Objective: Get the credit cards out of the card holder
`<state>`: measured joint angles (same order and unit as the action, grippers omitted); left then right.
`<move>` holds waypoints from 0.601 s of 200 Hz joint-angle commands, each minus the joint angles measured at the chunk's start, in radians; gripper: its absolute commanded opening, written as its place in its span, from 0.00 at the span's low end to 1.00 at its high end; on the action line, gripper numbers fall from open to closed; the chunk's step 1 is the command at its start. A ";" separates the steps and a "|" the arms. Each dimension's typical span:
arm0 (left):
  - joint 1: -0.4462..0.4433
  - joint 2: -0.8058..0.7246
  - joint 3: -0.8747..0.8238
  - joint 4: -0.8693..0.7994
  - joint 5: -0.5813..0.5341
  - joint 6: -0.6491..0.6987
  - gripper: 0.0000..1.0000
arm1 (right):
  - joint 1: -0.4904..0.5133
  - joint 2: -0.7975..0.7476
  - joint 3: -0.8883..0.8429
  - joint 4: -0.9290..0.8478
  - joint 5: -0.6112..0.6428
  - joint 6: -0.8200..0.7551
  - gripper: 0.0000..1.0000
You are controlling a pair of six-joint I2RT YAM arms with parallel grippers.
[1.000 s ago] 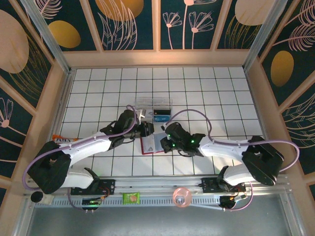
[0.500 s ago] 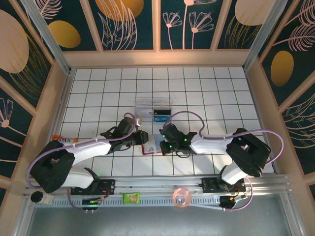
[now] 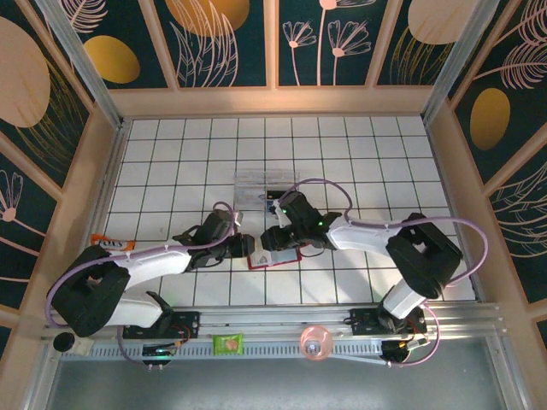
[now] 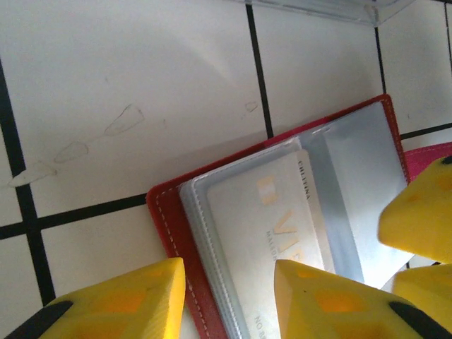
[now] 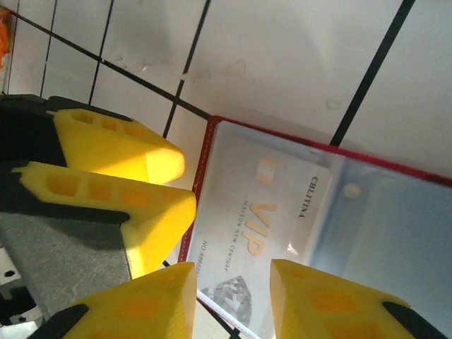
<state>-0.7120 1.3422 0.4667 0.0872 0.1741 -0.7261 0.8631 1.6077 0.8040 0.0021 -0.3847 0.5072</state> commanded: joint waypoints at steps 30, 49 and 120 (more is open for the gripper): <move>0.005 0.000 -0.026 0.054 0.024 -0.014 0.39 | -0.010 0.055 0.040 0.009 -0.062 0.018 0.38; 0.006 0.007 -0.023 0.057 0.025 -0.013 0.39 | -0.010 0.067 0.040 -0.002 -0.044 0.021 0.38; 0.005 0.025 -0.018 0.065 0.030 -0.012 0.36 | -0.001 0.084 0.034 0.014 -0.062 0.014 0.38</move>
<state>-0.7120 1.3590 0.4484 0.1307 0.1864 -0.7300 0.8589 1.6722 0.8185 0.0036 -0.4217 0.5156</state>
